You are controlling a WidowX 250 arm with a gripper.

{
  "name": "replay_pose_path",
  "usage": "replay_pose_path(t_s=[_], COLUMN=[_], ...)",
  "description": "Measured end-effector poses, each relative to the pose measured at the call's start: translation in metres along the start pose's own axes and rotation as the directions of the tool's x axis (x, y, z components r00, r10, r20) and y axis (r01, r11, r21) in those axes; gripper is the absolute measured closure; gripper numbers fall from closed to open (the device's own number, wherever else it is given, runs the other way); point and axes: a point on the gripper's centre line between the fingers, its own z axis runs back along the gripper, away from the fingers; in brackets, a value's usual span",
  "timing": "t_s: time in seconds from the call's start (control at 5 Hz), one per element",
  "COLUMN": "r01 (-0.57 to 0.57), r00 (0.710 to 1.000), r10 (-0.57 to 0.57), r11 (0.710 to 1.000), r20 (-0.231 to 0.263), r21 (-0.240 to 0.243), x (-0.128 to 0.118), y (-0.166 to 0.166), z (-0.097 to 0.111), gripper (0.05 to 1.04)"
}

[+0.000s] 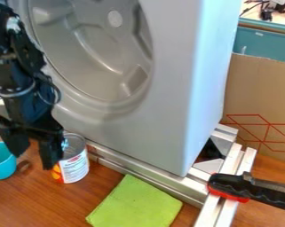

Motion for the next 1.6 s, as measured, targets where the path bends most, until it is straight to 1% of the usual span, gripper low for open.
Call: replay_pose_path(t_s=[0.2,0.4,0.6,0.8,1.0,1.2,1.4,1.6], r01=[0.022,0.064,0.05,0.002,-0.074,-0.133,-0.164,-0.171], r00=[0.999,0.996,0.994,0.991,0.981,0.964,0.956,0.96], r10=[-0.024,-0.068,-0.06,-0.014,0.059,0.121,0.161,0.171], r11=[0.999,0.995,0.993,0.996,0.994,0.99,0.986,0.985], r20=[0.04,0.051,0.093,0.13,0.185,0.236,0.244,0.22], r21=[0.038,0.079,0.108,0.092,0.078,0.037,-0.006,-0.021], x=[0.015,0.027,0.04,0.047,0.052,0.059,0.061,0.06], y=[0.012,0.021,0.035,0.046,0.055,0.06,0.055,0.049], z=[0.003,-0.011,-0.023,-0.03,-0.03,-0.037,-0.051,-0.059], gripper=[0.083,0.083,0.083,0.083,0.083,0.083,0.083,0.083])
